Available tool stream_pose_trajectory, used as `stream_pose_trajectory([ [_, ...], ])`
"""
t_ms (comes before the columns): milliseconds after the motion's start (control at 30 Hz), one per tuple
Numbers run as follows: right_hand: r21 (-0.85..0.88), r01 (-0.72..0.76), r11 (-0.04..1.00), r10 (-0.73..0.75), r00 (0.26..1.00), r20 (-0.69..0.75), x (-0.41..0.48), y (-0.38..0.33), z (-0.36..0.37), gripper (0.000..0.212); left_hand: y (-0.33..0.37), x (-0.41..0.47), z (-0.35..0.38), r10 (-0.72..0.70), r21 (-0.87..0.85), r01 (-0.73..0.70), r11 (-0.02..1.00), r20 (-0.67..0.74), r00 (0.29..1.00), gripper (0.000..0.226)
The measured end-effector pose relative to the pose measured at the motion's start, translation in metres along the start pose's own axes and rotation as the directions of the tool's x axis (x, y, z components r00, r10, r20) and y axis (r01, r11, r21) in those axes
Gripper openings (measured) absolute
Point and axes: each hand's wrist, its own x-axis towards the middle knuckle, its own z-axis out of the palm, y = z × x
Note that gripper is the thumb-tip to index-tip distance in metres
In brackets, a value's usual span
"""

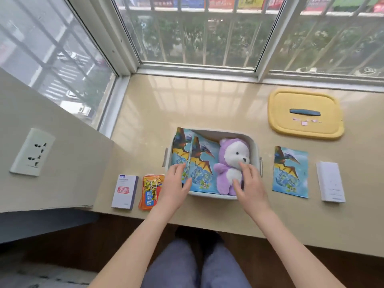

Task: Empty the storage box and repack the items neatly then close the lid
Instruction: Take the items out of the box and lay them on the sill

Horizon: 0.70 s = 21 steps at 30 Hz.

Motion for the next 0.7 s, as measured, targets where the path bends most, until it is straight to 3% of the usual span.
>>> stream_pose_trajectory([
  [233,-0.044,-0.142,0.989,0.145,0.984,0.099,0.039,0.024,0.049,0.060,-0.022,0.049,0.041,-0.124,0.067,0.125,0.990,-0.027,0.992,0.064],
  [433,-0.056,-0.278,0.959,0.279,0.960,0.003,0.051,0.020,0.075,0.073,-0.034,0.067,0.057,-0.192,0.049,0.196,0.979,-0.072,0.979,0.065],
  [700,-0.108,-0.284,0.953,0.289,0.956,0.039,0.049,0.022,0.086,0.081,-0.041,0.072,0.069,-0.193,0.073,0.194,0.978,-0.021,0.981,0.065],
])
